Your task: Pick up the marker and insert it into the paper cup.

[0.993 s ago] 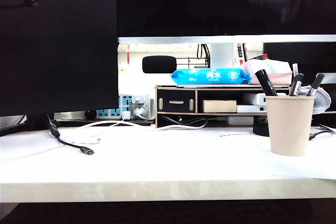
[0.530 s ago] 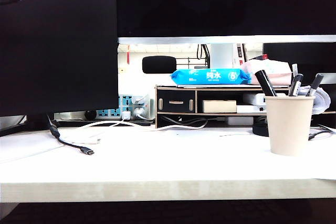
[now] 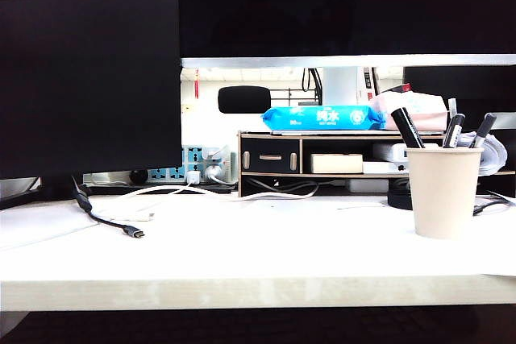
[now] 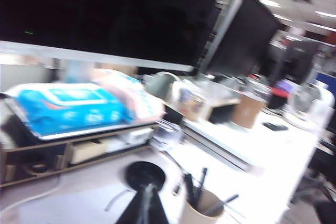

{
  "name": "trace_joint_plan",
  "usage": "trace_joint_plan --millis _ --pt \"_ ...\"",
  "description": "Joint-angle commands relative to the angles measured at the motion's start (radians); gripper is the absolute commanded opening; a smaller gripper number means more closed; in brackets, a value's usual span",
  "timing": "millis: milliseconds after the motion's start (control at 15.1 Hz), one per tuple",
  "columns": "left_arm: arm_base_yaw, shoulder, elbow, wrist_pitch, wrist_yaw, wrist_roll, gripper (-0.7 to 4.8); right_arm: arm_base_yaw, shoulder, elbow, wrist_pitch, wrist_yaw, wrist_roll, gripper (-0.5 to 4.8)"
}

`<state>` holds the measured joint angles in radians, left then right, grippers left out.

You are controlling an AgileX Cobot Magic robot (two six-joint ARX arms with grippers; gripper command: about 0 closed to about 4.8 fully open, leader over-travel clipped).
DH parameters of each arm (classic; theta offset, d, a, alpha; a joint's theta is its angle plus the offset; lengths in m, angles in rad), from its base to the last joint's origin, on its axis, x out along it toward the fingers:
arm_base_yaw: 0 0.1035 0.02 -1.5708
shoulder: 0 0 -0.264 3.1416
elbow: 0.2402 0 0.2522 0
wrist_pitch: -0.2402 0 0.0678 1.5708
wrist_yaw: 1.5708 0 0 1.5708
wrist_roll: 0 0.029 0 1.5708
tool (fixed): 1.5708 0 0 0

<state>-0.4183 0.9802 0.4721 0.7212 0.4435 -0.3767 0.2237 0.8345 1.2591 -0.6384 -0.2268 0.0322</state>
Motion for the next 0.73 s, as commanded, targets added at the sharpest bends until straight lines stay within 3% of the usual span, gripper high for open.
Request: trace_joint_plan --millis 66,199,728 --pt "0.001 -0.002 0.002 -0.034 0.032 -0.001 -0.05 0.0 -0.135 -0.185 0.1 0.028 0.124 -0.07" --pt "0.0 -0.002 0.002 -0.116 0.034 0.002 -0.05 -0.001 -0.295 -0.346 0.126 0.122 0.13 -0.07" --pt "-0.035 0.0 0.002 -0.395 0.103 0.003 -0.05 -0.002 -0.657 -0.626 0.057 0.132 0.161 -0.07"
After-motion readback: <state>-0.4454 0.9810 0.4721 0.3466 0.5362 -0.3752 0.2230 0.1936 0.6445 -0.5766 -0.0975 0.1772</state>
